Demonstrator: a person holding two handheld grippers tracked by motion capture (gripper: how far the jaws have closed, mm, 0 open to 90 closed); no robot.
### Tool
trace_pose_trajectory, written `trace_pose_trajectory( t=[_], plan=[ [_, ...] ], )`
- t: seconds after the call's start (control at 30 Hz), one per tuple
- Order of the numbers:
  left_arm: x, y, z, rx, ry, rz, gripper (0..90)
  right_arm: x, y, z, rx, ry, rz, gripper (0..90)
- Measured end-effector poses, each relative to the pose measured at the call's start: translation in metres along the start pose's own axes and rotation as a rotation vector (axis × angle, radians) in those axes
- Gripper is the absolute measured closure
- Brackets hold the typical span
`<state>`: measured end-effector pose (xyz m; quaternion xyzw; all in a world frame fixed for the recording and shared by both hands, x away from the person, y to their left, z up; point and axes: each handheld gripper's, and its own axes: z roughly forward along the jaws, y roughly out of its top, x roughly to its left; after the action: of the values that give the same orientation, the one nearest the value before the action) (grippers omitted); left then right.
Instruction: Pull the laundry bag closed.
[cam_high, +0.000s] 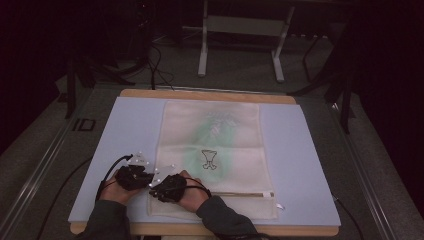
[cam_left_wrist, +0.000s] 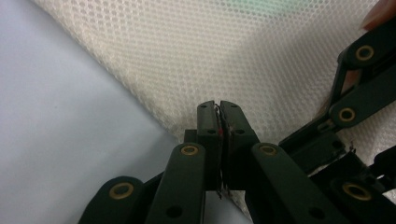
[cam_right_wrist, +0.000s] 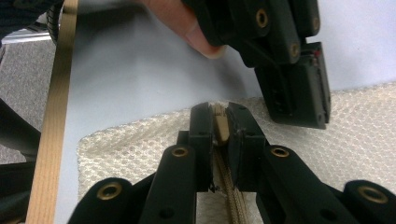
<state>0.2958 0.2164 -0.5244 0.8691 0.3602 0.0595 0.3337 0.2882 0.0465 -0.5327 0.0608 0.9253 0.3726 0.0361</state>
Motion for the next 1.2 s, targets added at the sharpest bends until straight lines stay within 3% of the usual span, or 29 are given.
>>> trace_pose_trajectory(
  t=[0.37,0.53,0.73,1.2],
  plan=[
    [-0.0062,-0.001,-0.0026,0.053,0.007,-0.009,89.3,0.0039,-0.0024,-0.0022,0.003,-0.027,-0.007,81.6],
    [-0.0068,-0.0012,-0.0033,0.061,0.007,-0.018,89.4,0.0048,-0.0036,-0.0021,-0.007,-0.032,0.017,81.8],
    [-0.007,-0.0008,-0.0043,0.08,0.009,-0.059,89.6,0.0058,-0.0053,-0.0021,-0.019,-0.038,0.031,82.0],
    [-0.0082,0.0013,-0.0033,0.095,0.02,-0.038,89.9,0.001,-0.0083,-0.008,-0.008,-0.019,0.039,82.2]
  ],
)
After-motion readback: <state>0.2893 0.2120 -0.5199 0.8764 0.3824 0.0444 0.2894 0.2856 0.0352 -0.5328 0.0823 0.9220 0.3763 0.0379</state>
